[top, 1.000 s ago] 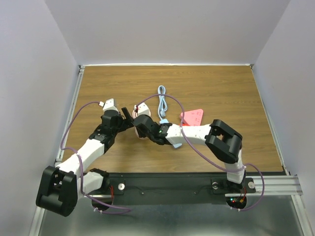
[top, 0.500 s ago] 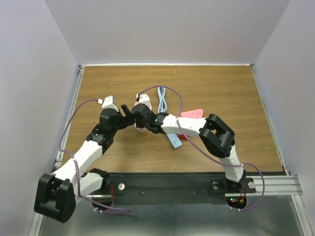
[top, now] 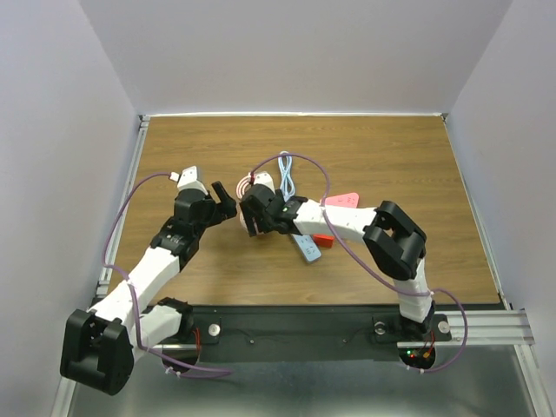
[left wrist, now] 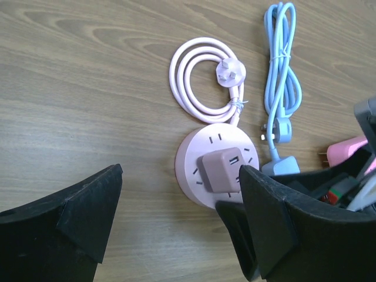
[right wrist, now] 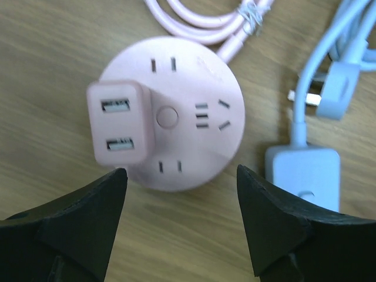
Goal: Insert the plug
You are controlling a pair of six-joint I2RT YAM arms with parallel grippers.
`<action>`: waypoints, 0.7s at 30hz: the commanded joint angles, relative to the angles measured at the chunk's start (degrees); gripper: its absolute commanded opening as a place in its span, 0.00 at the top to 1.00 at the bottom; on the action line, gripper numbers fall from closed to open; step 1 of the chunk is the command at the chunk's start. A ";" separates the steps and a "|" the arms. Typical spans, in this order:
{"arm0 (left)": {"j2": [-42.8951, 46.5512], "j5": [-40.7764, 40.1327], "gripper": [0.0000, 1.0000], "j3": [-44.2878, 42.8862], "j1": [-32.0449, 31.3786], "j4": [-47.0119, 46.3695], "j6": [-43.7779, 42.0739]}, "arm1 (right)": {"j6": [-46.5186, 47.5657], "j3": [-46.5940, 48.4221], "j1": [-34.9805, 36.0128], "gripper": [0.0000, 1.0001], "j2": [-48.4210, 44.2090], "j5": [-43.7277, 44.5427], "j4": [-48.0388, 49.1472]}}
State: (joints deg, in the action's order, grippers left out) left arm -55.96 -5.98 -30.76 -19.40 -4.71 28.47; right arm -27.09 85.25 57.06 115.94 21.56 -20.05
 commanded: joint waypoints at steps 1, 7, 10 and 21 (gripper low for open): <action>1.74 -0.61 0.08 -3.86 0.06 -0.56 -0.78 | 1.87 -1.05 -0.02 0.20 -8.07 0.06 -1.83; 1.65 -0.62 0.09 -7.02 -0.02 -1.79 -2.18 | 2.57 -7.28 -0.02 0.15 -17.93 2.34 -0.78; 0.07 0.26 0.12 -9.22 -0.46 -4.07 -3.59 | 2.57 -11.50 -1.68 0.12 -22.59 6.03 -0.78; -25.75 17.21 0.13 -26.97 -16.18 -14.27 -8.26 | -4.54 -27.58 -21.62 0.04 -35.60 0.69 -0.08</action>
State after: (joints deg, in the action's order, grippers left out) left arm -74.94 1.69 -53.63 -31.46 -13.13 22.37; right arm -28.42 60.82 39.29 83.81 24.93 -20.97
